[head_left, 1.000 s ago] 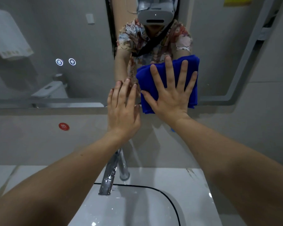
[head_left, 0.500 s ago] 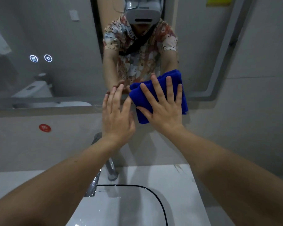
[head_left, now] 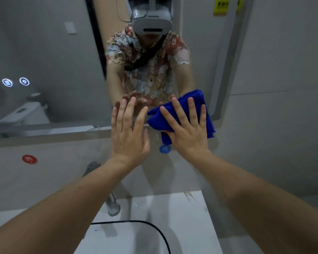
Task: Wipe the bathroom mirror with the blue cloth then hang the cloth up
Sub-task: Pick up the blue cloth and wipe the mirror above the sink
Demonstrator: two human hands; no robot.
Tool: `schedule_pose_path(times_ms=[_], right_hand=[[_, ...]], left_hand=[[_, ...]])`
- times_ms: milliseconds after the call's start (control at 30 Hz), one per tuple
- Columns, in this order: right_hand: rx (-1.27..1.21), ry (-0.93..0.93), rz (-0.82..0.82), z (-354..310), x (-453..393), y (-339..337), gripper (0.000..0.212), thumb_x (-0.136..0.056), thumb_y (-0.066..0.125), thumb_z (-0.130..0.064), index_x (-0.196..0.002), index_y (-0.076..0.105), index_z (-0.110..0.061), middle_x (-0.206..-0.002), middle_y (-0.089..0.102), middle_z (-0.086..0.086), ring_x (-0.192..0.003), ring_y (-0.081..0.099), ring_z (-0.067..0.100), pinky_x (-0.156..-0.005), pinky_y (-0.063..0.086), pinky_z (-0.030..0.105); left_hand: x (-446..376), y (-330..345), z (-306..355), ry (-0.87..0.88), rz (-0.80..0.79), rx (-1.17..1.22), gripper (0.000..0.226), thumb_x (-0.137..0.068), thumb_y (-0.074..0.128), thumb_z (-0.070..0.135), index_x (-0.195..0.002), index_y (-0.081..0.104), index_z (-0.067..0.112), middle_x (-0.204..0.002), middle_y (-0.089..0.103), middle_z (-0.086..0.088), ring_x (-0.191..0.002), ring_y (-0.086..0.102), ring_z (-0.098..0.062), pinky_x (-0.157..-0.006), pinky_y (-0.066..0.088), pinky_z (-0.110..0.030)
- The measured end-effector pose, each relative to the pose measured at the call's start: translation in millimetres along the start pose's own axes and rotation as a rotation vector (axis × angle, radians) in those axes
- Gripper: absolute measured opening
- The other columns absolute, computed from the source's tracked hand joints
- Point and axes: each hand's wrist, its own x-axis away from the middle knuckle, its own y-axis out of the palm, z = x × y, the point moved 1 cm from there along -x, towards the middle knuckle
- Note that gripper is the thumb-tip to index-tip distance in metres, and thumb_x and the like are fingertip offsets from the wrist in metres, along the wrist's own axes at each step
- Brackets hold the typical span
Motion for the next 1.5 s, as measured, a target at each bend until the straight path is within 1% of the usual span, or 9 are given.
schedule_pose_path(times_ms=[167,467,600,700,767,867,933,1167,1500], right_hand=[[-0.032,0.044,0.003,21.9,7.0,-5.4,0.071,-0.099,0.050,-0.056,-0.161,0.023,-0.035,-0.169,0.022,0.003,-0.153,0.014,0.042,-0.122,0.005,0.068],[-0.058,0.119,0.014,50.5,12.7,-6.2,0.075,-0.099,0.046,-0.069,-0.161,0.025,-0.032,-0.169,0.022,0.008,-0.155,0.012,0.042,-0.118,0.007,0.077],[-0.065,0.143,0.043,47.4,11.7,-0.8,0.076,-0.100,0.045,-0.069,-0.161,0.020,-0.033,-0.168,0.018,0.006,-0.158,-0.005,0.034,-0.120,0.004,0.074],[-0.071,0.162,0.070,45.2,7.3,1.3,0.075,-0.100,0.043,-0.070,-0.161,0.020,-0.033,-0.168,0.018,0.006,-0.158,-0.013,0.030,-0.118,0.008,0.075],[-0.079,0.181,0.101,43.4,-2.5,0.2,0.073,-0.100,0.041,-0.071,-0.160,0.025,-0.033,-0.167,0.020,0.007,-0.159,-0.010,0.032,-0.117,0.011,0.076],[-0.073,0.215,0.169,42.4,-23.8,-3.8,0.075,-0.096,0.048,-0.072,-0.158,0.033,-0.032,-0.165,0.028,0.008,-0.155,0.012,0.040,-0.116,0.014,0.077],[-0.056,0.232,0.195,42.2,-36.5,-7.5,0.077,-0.094,0.049,-0.072,-0.158,0.033,-0.033,-0.165,0.030,0.009,-0.152,0.019,0.042,-0.116,0.015,0.077],[-0.040,0.267,0.191,44.7,-69.5,-22.6,0.079,-0.095,0.042,-0.074,-0.161,0.022,-0.035,-0.168,0.019,0.007,-0.154,0.014,0.041,-0.117,0.014,0.075],[-0.058,0.262,0.166,57.9,-134.1,-55.5,0.077,-0.096,0.035,-0.074,-0.162,0.024,-0.036,-0.171,0.019,0.007,-0.157,0.011,0.041,-0.117,0.010,0.076]], left_hand=[[-15.3,4.8,15.8,0.002,-0.015,-0.004,0.060,-0.090,0.065,0.023,-0.146,0.050,0.007,-0.161,0.029,-0.023,-0.153,0.019,-0.039,-0.125,0.015,-0.058],[-31.7,14.0,29.1,0.010,-0.021,-0.050,0.062,-0.090,0.063,0.029,-0.146,0.050,0.008,-0.162,0.030,-0.022,-0.152,0.022,-0.040,-0.125,0.014,-0.058],[-38.8,15.9,34.1,0.046,-0.021,-0.052,0.064,-0.088,0.066,0.026,-0.147,0.050,0.008,-0.162,0.029,-0.022,-0.152,0.023,-0.040,-0.123,0.017,-0.061],[-46.8,16.3,36.1,0.066,-0.014,-0.059,0.063,-0.091,0.064,0.026,-0.149,0.048,0.008,-0.162,0.029,-0.021,-0.153,0.021,-0.039,-0.124,0.016,-0.059],[-52.0,16.6,36.0,0.071,-0.017,-0.074,0.063,-0.093,0.061,0.029,-0.150,0.046,0.008,-0.163,0.028,-0.020,-0.154,0.019,-0.038,-0.124,0.016,-0.059],[-56.4,15.8,35.7,0.096,-0.034,-0.098,0.067,-0.093,0.063,0.028,-0.154,0.041,0.009,-0.165,0.025,-0.016,-0.154,0.018,-0.039,-0.123,0.017,-0.062],[-62.9,12.5,34.1,0.105,-0.028,-0.111,0.071,-0.091,0.065,0.027,-0.155,0.039,0.009,-0.166,0.025,-0.015,-0.154,0.018,-0.039,-0.122,0.017,-0.063],[-115.9,-6.5,27.6,0.122,0.008,-0.167,0.072,-0.090,0.053,0.028,-0.158,0.034,0.011,-0.168,0.021,-0.012,-0.156,0.011,-0.036,-0.124,0.011,-0.061],[-172.2,-25.3,34.3,0.117,0.021,-0.173,0.073,-0.090,0.053,0.030,-0.159,0.032,0.014,-0.169,0.015,-0.008,-0.157,0.008,-0.034,-0.124,0.010,-0.062]])
